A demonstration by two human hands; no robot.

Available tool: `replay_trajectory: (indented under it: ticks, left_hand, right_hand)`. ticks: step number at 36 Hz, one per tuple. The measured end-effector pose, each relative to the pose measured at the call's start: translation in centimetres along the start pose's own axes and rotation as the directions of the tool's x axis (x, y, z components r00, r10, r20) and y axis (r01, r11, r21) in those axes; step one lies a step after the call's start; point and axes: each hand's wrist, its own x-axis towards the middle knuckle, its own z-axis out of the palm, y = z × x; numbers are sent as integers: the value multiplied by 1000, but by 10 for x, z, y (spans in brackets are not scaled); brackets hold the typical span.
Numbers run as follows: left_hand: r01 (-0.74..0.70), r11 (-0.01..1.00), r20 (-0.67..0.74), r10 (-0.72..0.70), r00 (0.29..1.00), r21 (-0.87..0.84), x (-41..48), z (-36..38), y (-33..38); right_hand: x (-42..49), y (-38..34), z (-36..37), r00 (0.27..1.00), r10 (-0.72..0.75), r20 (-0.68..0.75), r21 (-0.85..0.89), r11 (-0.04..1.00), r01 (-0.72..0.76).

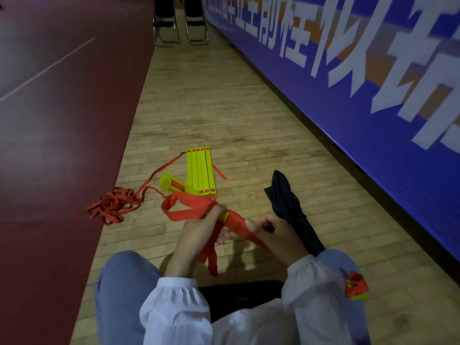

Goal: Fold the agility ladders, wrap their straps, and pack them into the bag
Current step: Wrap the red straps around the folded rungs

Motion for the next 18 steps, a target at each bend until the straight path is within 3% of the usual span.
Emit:
replay_trajectory:
  ticks: [4,11,18]
  left_hand:
    - [-23,999,43,22,999,41,0,1,-1]
    - [-28,998,124,20,992,60,-1,-1,-3]
    - [-31,999,148,29,989,13,-1,2,-2]
  right_hand:
    - [1,-1,-3,997,50,56,-86,995,-45]
    - [-3,-4,-6,983,76,169,-67,996,-65]
    - [-6,-6,-5,996,35,87,-53,998,-30]
